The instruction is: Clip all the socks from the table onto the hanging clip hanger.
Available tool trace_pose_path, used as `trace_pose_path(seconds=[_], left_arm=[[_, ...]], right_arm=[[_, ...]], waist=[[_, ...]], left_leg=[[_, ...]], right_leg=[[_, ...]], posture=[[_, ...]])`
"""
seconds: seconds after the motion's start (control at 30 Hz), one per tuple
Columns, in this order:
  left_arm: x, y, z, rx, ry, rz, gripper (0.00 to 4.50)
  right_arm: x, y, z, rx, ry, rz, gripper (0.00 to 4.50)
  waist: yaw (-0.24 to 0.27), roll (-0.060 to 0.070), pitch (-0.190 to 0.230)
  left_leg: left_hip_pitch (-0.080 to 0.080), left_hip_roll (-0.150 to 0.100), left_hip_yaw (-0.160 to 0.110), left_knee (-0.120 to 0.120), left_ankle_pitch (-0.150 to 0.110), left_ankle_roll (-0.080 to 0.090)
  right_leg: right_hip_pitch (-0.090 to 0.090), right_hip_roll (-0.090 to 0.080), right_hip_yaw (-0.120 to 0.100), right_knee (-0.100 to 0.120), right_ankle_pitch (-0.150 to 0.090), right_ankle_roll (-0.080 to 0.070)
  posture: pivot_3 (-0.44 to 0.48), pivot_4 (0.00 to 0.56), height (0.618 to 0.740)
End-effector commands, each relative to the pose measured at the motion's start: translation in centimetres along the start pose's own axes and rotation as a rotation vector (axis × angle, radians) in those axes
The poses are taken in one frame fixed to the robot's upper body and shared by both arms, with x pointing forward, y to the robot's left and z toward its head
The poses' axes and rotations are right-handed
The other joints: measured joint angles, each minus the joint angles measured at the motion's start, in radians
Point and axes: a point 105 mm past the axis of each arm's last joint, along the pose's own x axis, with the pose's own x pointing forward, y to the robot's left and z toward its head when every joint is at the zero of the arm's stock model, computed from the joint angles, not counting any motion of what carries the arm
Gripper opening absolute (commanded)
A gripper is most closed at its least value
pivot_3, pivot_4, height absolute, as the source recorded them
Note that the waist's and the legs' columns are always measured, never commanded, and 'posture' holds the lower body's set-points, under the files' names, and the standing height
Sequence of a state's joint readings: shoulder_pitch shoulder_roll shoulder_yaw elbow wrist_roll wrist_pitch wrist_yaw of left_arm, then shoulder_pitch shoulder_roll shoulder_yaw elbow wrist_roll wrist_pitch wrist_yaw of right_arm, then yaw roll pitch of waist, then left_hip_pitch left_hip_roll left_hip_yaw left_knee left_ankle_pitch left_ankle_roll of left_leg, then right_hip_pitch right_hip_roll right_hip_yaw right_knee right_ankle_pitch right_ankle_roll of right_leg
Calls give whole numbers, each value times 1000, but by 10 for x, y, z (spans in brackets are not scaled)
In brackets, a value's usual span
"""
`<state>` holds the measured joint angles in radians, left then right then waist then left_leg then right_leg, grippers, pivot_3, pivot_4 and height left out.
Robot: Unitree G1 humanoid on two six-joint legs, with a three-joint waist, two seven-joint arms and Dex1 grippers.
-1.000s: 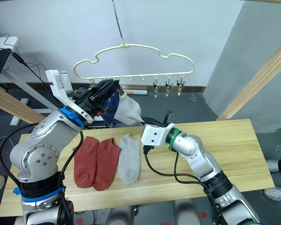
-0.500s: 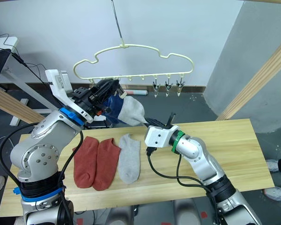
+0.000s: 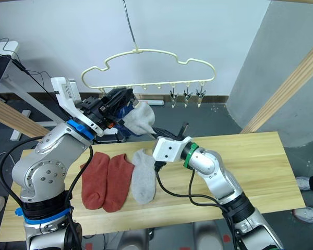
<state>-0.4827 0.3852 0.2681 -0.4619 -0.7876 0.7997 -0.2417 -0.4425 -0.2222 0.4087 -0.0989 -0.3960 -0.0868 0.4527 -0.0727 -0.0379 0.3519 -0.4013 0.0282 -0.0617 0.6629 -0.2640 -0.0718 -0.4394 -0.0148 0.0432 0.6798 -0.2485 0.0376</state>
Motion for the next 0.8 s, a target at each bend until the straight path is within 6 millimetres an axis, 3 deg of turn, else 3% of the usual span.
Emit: trace_pose_path(seconds=[0.03, 0.33, 0.47, 0.63, 0.8], left_arm=[[0, -6, 11, 16, -47, -22, 666], [-1, -6, 11, 19, -48, -18, 666], [-2, -9, 13, 91, -52, -34, 666], [-4, -10, 8, 112, -50, -28, 666], [-7, -12, 3, 137, -39, -30, 666]], right_arm=[[-3, 2, 0, 54, 5, -4, 0], [-7, 1, 1, 36, 4, 5, 0], [-17, 4, -7, 42, 46, 38, 0], [-39, 19, -22, 147, 121, 150, 0], [-68, 52, -48, 248, 256, 325, 0]], waist=[[0, 0, 0], [-1, 0, 0], [-1, 0, 0], [0, 0, 0], [-1, 0, 0]], left_leg=[[0, 0, 0, 0, 0, 0], [0, 0, 0, 0, 0, 0], [0, 0, 0, 0, 0, 0], [0, -1, 0, 0, 0, 0], [0, 0, 0, 0, 0, 0]], right_leg=[[0, 0, 0, 0, 0, 0], [0, 0, 0, 0, 0, 0], [0, 0, 0, 0, 0, 0], [0, -1, 0, 0, 0, 0], [0, 0, 0, 0, 0, 0]], posture=[[-124, 332, 740], [-124, 330, 740], [-122, 329, 740], [-117, 334, 740], [-111, 340, 740]])
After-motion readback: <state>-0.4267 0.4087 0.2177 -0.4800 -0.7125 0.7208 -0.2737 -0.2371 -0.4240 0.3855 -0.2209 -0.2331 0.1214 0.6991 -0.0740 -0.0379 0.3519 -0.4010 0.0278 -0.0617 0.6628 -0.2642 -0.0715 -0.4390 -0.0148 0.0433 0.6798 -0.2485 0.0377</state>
